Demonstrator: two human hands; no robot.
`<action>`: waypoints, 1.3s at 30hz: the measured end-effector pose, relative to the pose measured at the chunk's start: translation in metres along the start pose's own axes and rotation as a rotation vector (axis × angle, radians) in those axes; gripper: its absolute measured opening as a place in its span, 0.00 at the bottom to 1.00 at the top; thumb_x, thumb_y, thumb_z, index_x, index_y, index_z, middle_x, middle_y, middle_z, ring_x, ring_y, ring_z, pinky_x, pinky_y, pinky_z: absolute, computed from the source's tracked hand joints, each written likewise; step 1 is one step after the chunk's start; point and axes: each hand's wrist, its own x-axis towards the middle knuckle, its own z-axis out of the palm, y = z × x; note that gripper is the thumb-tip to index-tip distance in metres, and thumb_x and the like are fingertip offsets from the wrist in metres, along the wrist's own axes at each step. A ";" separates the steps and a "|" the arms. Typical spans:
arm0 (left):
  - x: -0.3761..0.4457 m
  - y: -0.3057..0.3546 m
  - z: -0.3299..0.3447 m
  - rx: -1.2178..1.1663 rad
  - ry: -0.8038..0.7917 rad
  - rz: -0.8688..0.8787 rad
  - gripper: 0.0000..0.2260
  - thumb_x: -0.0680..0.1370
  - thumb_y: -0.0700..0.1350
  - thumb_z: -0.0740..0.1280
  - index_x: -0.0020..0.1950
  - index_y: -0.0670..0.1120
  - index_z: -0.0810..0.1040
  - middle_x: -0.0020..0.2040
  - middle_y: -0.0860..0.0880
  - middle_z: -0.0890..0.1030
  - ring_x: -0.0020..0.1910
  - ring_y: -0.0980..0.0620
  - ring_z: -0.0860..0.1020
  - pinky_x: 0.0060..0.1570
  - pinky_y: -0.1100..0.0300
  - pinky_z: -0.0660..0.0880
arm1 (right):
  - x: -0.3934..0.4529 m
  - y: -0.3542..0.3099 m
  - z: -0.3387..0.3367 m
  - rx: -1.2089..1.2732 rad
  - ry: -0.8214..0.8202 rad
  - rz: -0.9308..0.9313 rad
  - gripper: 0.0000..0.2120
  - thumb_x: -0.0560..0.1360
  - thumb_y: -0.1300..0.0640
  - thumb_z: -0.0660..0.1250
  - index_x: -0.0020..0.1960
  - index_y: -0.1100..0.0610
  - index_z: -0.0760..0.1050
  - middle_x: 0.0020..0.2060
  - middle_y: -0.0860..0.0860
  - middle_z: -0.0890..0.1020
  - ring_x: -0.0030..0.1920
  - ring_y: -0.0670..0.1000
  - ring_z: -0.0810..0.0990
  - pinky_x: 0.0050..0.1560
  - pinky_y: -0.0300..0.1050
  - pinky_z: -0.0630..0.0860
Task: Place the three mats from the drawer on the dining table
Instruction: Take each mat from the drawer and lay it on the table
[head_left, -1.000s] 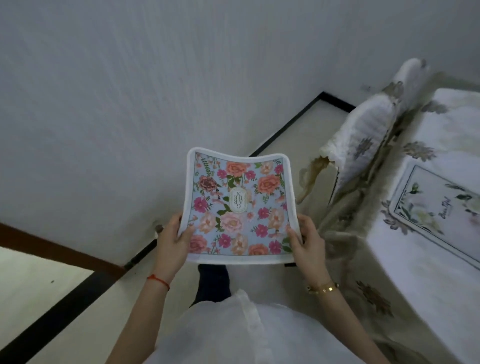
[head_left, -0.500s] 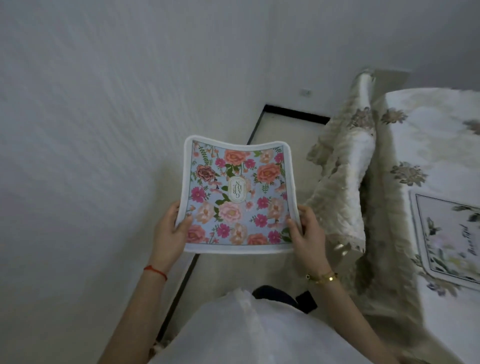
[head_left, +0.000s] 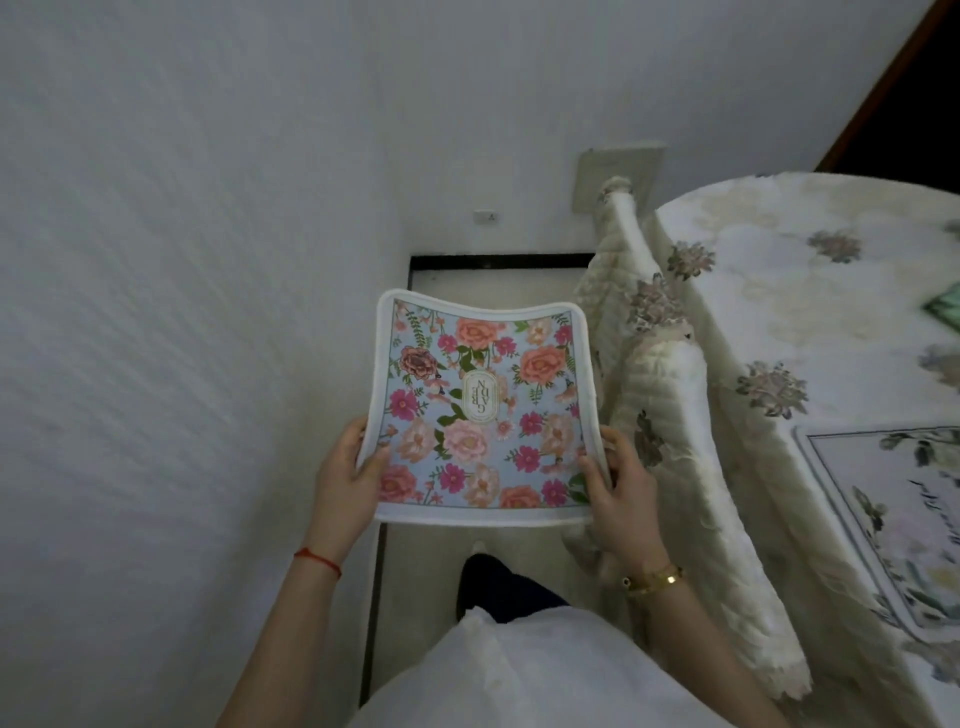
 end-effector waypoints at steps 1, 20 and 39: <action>0.026 0.006 0.006 -0.002 -0.006 0.014 0.12 0.79 0.39 0.64 0.61 0.49 0.75 0.54 0.48 0.82 0.48 0.51 0.83 0.48 0.49 0.81 | 0.021 -0.002 0.002 0.016 0.014 0.009 0.12 0.79 0.59 0.63 0.62 0.53 0.69 0.50 0.44 0.81 0.46 0.37 0.81 0.43 0.34 0.80; 0.395 0.115 0.190 -0.001 -0.521 0.199 0.11 0.80 0.38 0.62 0.59 0.50 0.73 0.50 0.55 0.80 0.43 0.62 0.82 0.37 0.68 0.78 | 0.285 0.009 -0.021 -0.058 0.585 0.239 0.14 0.78 0.54 0.63 0.63 0.50 0.69 0.50 0.43 0.80 0.46 0.37 0.81 0.39 0.30 0.78; 0.524 0.182 0.491 0.095 -1.272 0.334 0.11 0.79 0.38 0.63 0.61 0.46 0.73 0.53 0.48 0.81 0.48 0.49 0.83 0.43 0.54 0.82 | 0.376 0.059 -0.112 -0.139 1.165 0.664 0.14 0.79 0.56 0.62 0.64 0.53 0.67 0.46 0.47 0.80 0.44 0.45 0.80 0.38 0.29 0.74</action>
